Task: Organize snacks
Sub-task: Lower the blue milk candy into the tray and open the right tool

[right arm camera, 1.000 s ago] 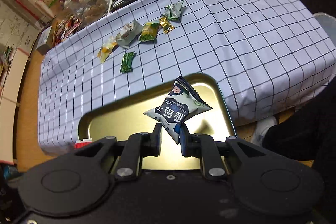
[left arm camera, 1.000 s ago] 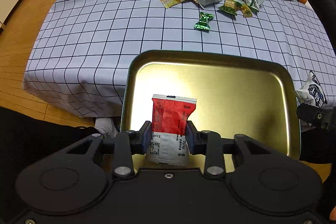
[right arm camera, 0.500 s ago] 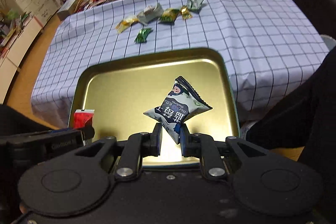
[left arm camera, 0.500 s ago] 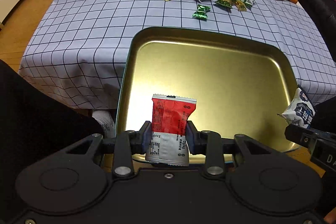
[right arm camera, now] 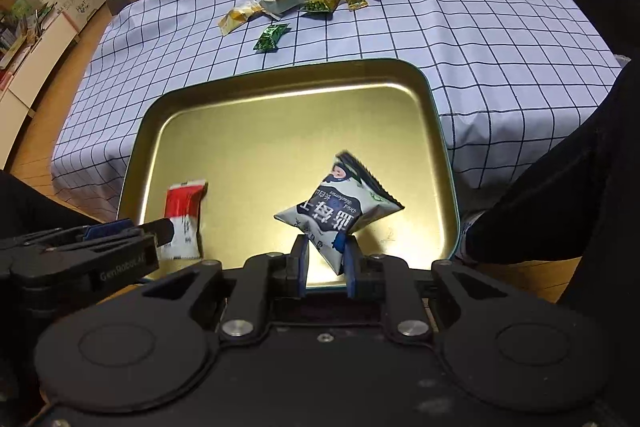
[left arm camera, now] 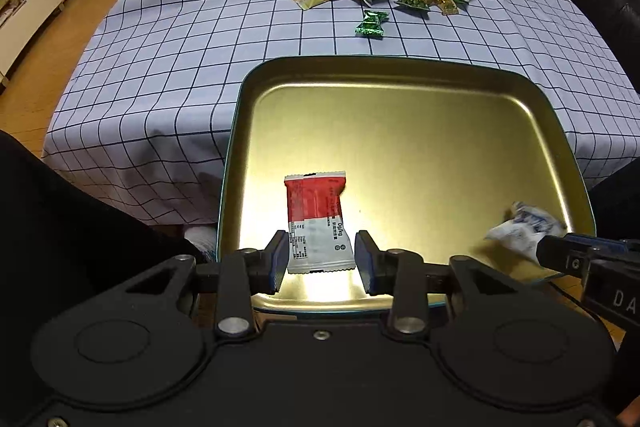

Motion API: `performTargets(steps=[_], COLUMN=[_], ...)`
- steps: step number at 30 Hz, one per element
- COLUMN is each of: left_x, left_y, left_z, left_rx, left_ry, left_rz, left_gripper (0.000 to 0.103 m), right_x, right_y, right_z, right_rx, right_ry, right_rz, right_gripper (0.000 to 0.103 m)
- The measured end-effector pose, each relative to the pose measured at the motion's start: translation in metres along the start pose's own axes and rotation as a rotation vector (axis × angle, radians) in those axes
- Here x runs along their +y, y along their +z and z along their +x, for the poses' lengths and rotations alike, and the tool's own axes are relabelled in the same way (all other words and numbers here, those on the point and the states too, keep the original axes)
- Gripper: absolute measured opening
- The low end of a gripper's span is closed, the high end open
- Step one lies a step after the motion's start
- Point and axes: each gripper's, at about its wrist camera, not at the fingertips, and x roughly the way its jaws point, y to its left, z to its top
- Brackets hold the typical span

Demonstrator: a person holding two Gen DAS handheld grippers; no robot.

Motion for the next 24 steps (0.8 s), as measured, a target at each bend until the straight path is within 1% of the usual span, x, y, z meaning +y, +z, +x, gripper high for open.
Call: performTargets(steps=[11, 14, 24], left_x=[0.0076, 0.0077, 0.0067], left_y=[0.0021, 0.0025, 0.0041], left_z=[0.0064, 0.0082, 0.0093], left_rx=[0.049, 0.061, 0.071], left_ry=[-0.013, -0.007, 0.004], left_rz=[-0.053, -0.056, -0.055], left_gripper=[0.046, 0.046, 0.046], right_x=[-0.003, -0.0028, 0.0008], right_y=[0.0008, 0.0013, 0.0037], right_z=[0.0022, 0.0033, 0.0083], right_rx=[0.012, 0.017, 0.038], right_ry=[-0.001, -0.002, -0.005], right_rz=[0.007, 0.006, 0.003], right_gripper=[0.021, 0.024, 0.027])
